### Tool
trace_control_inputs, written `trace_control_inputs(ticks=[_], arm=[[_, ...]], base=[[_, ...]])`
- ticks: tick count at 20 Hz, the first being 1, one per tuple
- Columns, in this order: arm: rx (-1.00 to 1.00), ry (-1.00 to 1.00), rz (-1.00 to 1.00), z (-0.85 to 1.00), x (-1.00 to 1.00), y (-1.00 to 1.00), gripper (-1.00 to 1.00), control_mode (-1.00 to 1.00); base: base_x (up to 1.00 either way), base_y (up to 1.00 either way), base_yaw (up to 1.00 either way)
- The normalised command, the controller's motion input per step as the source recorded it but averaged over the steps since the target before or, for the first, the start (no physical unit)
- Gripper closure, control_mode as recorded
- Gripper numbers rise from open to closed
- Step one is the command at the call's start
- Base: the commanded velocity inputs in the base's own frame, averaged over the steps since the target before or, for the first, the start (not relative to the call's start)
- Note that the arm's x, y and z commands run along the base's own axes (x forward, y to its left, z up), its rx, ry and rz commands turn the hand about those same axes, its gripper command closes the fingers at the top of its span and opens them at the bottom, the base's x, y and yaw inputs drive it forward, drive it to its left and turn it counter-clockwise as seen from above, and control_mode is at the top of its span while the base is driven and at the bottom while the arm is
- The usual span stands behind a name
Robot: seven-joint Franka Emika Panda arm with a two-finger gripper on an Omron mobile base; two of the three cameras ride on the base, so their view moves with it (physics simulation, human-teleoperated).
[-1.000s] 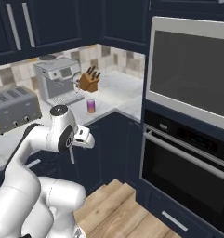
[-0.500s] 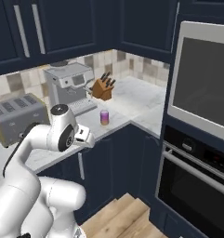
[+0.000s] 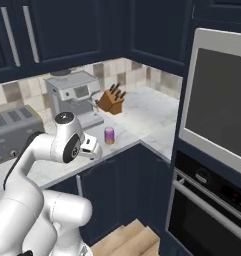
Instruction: Four empty soda cans are scattered around the kitchen. Gather all the cans and cluster them next to the stove for recycling.
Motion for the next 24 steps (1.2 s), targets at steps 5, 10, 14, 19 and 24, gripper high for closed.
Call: trace_control_inputs(ticks=[5,10,14,19,24], arm=[[0.00,0.00,0.00,0.00,0.00,0.00,-1.00,1.00],[0.00,0.00,0.00,0.00,0.00,0.00,-1.00,1.00],[0.00,0.00,0.00,0.00,0.00,0.00,-1.00,1.00],[0.00,0.00,0.00,0.00,0.00,0.00,-1.00,1.00],[0.00,0.00,0.00,0.00,0.00,0.00,-1.00,1.00]], base=[[0.46,-0.15,0.15],[0.40,-0.06,0.24],[0.48,-0.05,0.30],[0.50,-0.13,0.30],[0.38,-0.08,0.20]])
